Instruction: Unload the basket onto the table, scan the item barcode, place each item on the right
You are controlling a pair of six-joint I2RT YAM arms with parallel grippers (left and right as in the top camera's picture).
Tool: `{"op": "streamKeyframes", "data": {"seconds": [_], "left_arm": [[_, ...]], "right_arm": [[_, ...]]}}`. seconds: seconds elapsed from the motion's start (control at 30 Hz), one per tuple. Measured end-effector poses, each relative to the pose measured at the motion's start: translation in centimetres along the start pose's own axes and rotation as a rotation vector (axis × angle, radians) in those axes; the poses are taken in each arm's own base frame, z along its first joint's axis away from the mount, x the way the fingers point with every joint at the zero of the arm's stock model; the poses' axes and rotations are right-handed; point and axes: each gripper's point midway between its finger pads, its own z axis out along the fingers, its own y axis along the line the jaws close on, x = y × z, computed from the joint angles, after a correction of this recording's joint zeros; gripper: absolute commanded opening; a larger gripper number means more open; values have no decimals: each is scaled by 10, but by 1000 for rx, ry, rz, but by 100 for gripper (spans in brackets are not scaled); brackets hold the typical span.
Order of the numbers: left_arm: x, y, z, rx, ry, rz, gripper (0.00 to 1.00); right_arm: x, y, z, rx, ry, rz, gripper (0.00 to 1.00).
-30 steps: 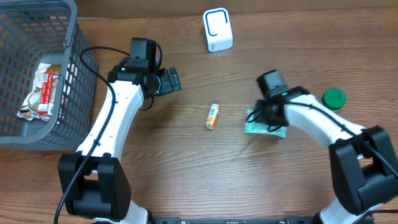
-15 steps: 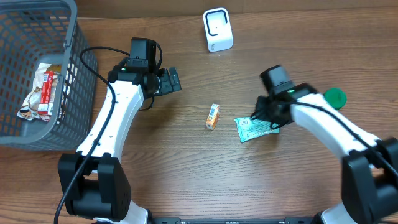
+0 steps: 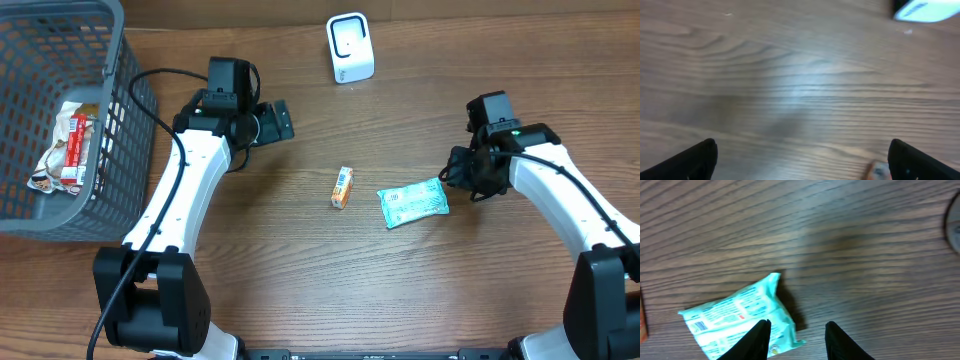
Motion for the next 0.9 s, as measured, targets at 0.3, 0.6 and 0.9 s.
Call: {"op": "streamKeyframes", "data": {"seconds": [0.3,0.6,0.9], "left_arm": [[63,-67,-11,285,265,8,34],[133,-154,-18,292,335,144,4],[187,-195,20,201,343,178,4]], "right_arm": [[5,0,0,-13,27,-89,52],[7,-3,-3,-114,67,-112,59],[0,-15,6,-203,40,-92,59]]}}
